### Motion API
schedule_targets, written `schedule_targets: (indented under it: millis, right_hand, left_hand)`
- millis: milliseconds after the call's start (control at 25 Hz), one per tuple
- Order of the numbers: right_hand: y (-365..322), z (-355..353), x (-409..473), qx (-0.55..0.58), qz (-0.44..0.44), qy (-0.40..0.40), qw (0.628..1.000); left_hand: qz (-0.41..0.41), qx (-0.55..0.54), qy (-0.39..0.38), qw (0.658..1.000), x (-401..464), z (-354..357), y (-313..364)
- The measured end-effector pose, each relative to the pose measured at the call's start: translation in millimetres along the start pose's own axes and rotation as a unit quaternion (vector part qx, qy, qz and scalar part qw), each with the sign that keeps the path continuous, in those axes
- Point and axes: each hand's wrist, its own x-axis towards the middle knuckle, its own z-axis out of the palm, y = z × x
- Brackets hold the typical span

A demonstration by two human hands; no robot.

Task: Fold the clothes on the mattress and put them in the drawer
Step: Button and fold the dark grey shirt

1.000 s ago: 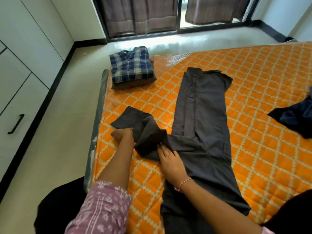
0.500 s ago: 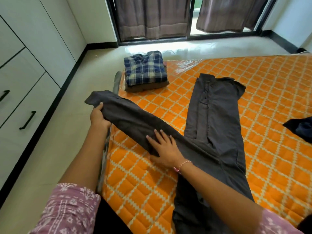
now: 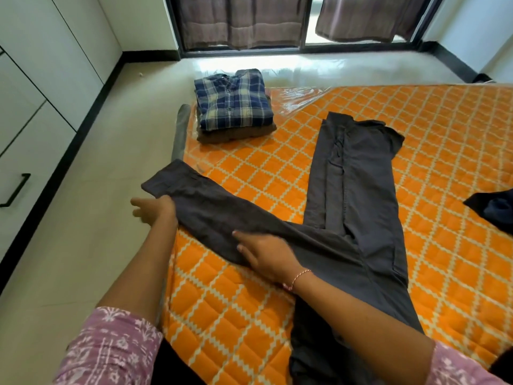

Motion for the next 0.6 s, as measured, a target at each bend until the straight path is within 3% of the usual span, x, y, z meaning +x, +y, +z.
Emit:
schedule_targets:
  millis: [40,80,160,240,320,400,520,600]
  right_hand:
    - [8.4,-8.7,7.3,0.003,0.052,0.125,0.991]
    - [18.5,-18.0,14.6,-0.041,0.114,0.183,0.976]
    - [40.0,-27.7,25.3,-0.099,0.190,0.111,0.970]
    - [48.8,-28.7,35.1,0.007,0.192,0.026,0.981]
    - [48.6,-33.8,38.8,0.161,0.234,0.019,0.958]
    - [44.0,-36.7,40.0,0.202,0.221,0.012,0.954]
    - [16.9,-31.7,46.6,0.143,0.089,-0.055,0.984]
    - [4.6,-16.3,53.1,0.038,0.019,-0.115,0.993]
  left_hand:
    - [0.091,0.102,0.021,0.990,-18.9,2.1,0.5]
    - [0.191,0.184,0.005,0.964,-40.9,5.9,-1.7]
    - [0.328,0.312,-0.089,0.887,-73.5,20.7,-18.4]
    - [0.343,0.376,-0.129,0.851,-86.3,32.1,-41.0]
    - [0.322,0.377,-0.100,0.863,-90.5,28.9,-53.0]
    - [0.316,0.367,-0.049,0.873,-91.5,20.4,-57.3]
    - [0.262,0.345,-0.032,0.901,-87.6,15.9,-52.1]
    - [0.216,0.325,-0.038,0.920,-81.8,16.9,-44.5]
